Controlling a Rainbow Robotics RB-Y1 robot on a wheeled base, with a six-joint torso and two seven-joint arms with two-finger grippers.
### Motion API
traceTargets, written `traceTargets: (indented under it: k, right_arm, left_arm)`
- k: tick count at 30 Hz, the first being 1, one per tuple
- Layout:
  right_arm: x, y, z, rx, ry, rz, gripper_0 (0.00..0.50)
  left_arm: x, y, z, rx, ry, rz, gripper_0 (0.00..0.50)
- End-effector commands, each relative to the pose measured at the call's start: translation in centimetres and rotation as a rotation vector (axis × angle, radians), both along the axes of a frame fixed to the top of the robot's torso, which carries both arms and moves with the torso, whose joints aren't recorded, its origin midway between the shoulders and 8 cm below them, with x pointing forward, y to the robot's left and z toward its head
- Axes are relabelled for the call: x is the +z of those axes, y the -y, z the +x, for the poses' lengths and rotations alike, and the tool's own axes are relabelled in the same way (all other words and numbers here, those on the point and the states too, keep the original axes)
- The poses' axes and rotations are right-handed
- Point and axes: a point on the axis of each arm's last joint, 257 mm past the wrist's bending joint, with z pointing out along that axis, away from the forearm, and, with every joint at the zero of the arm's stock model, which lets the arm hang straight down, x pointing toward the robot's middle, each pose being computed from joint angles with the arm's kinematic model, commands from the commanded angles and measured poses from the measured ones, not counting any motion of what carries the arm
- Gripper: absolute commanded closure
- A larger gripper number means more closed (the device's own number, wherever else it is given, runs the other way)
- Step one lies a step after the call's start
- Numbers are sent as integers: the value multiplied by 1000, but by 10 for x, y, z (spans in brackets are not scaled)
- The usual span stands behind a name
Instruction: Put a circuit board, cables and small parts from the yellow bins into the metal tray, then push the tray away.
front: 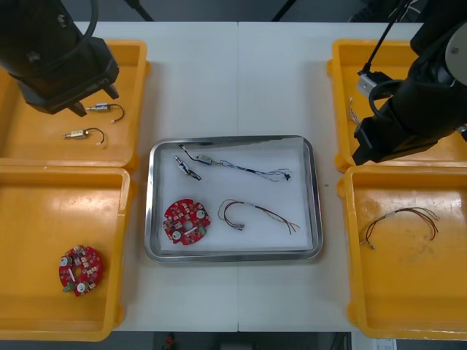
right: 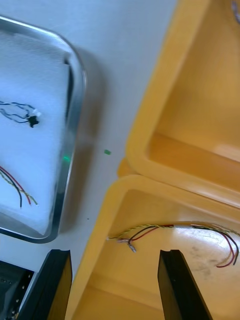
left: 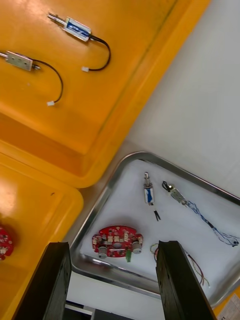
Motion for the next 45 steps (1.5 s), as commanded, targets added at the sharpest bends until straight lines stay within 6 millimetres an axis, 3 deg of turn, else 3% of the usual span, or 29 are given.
traceTargets:
  k: [1,13,24,36,45]
  right_arm:
    - [10,-52,-6,180,23,-7,0]
    - [-11,-143,-38,514,3,-82,0]
    - [-45,-206,-64,956,64,-198,0]
    - [-101,-239,-87,1180,122,-326,0]
    - [-131,-242,-106,1212,99,-335,0]
  left_arm:
    - [7,-45,-12,-95,42,116,0]
    - [-25,-107,-36,-226,41,225,0]
    - [-58,-147,-58,-246,39,267,0]
    - [-98,-161,-75,-324,-2,291,0]
    - [-114,-159,-76,-344,-9,290,0]
